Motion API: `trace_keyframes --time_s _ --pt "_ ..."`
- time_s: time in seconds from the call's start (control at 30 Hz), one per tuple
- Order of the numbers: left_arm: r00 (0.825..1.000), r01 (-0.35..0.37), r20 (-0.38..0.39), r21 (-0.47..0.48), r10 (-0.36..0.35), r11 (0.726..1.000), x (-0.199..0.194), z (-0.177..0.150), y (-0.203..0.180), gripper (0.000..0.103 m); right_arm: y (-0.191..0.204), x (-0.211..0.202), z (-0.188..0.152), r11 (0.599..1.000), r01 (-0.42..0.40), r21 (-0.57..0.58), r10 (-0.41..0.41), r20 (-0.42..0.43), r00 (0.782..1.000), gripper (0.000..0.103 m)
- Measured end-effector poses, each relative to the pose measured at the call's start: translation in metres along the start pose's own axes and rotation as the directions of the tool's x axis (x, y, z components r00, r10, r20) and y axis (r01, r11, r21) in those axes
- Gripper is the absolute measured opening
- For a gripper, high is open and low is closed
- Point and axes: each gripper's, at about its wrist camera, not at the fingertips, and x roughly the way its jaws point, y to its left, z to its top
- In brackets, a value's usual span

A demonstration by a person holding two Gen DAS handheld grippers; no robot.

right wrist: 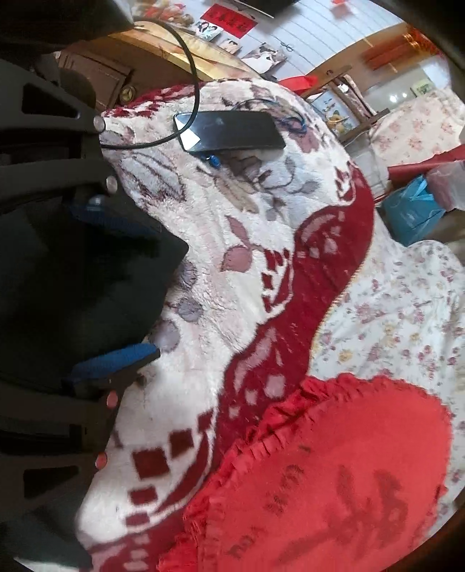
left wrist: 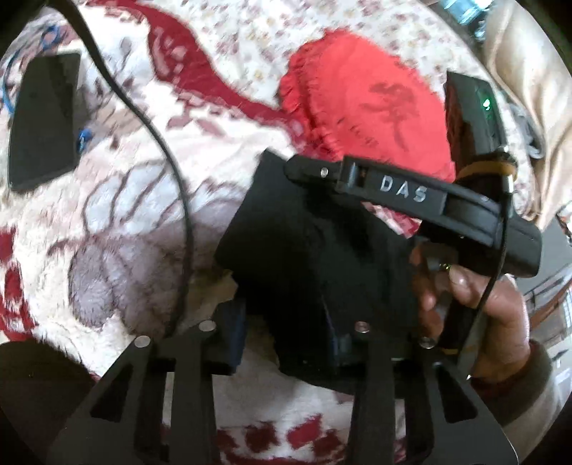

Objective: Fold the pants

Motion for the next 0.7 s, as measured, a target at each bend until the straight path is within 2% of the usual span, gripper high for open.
trace_keyframes --time_s 0.07,0.17,0.23,0.27,0.3,0.53,0.67,0.7 --pt "0.999 0.027 0.045 0.053 -0.030 0.998 -0.011 0.001 -0.013 0.030 -0.004 -0.022 0.001 1.000 0.011 0.012 -0.012 0.045 0.999 0.055" --pt "0.991 0.076 0.101 0.160 -0.092 0.984 -0.027 0.000 -0.041 0.029 -0.023 -0.070 0.000 0.994 0.014 0.108 -0.029 0.144 0.989 0.056" --pt "0.987 0.082 0.116 0.219 -0.109 0.972 -0.030 -0.003 -0.058 0.028 -0.036 -0.100 -0.003 0.984 -0.029 0.178 -0.005 0.188 0.982 0.066" --pt "0.986 0.084 0.120 0.243 -0.115 0.966 -0.030 -0.006 -0.064 0.028 -0.039 -0.109 -0.004 0.979 -0.045 0.199 0.004 0.197 0.980 0.082" --pt "0.985 0.089 0.119 0.267 -0.124 0.960 -0.028 -0.009 -0.072 0.028 -0.042 -0.117 -0.006 0.973 -0.052 0.226 0.006 0.202 0.979 0.090" --pt "0.987 0.077 0.103 0.354 -0.121 0.932 -0.019 -0.020 -0.099 0.027 -0.030 -0.121 -0.011 0.965 -0.050 0.256 0.019 0.122 0.992 0.090" --pt "0.988 0.074 0.099 0.371 -0.119 0.926 -0.019 -0.027 -0.107 0.027 -0.019 -0.108 -0.018 0.973 0.016 0.231 -0.029 0.052 0.998 0.090" --pt "0.988 0.072 0.099 0.374 -0.117 0.925 -0.018 -0.026 -0.107 0.027 -0.018 -0.101 -0.020 0.973 0.011 0.232 -0.018 0.030 0.999 0.090"
